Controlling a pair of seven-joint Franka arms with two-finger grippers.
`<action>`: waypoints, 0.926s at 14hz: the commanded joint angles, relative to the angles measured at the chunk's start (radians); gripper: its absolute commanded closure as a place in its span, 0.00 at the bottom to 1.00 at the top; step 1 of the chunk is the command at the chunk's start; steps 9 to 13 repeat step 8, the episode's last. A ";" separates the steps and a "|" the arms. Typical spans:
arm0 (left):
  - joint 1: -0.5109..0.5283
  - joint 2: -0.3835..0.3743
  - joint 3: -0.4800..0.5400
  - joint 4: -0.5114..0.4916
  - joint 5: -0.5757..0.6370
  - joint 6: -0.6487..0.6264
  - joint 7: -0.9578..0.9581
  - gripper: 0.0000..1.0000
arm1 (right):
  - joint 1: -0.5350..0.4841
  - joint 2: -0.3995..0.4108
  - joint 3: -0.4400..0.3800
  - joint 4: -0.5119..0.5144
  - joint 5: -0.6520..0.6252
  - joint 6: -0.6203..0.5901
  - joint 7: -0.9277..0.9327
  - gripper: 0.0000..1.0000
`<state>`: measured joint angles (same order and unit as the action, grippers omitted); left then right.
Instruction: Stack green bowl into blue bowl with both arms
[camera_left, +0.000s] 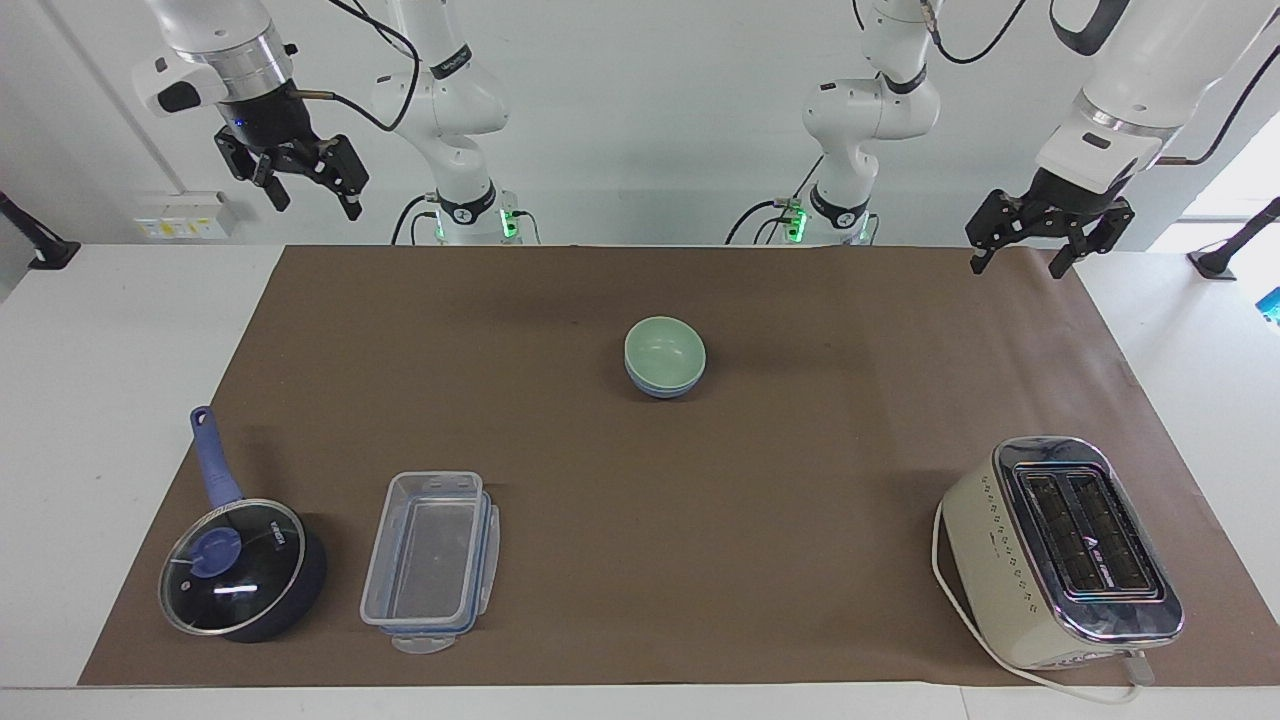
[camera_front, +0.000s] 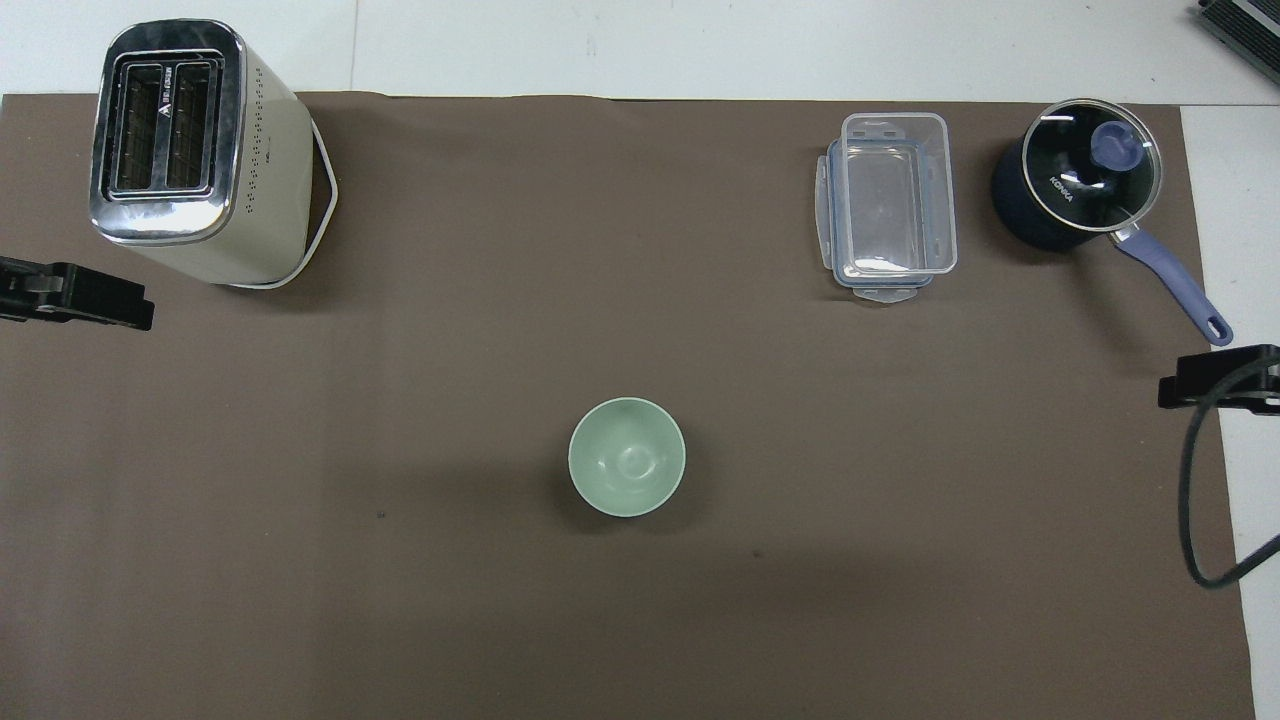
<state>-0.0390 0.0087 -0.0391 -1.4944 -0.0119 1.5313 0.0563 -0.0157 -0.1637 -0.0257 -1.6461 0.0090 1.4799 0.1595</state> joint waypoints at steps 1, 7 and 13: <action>0.010 -0.015 -0.008 0.003 0.020 -0.055 -0.001 0.00 | 0.000 -0.008 0.004 -0.003 -0.007 -0.006 0.003 0.00; 0.010 -0.016 -0.008 0.003 0.020 -0.057 -0.001 0.00 | 0.016 -0.010 0.006 -0.005 -0.035 -0.003 0.003 0.00; 0.010 -0.016 -0.008 0.003 0.020 -0.057 -0.001 0.00 | 0.016 -0.010 0.006 -0.005 -0.035 -0.003 0.002 0.00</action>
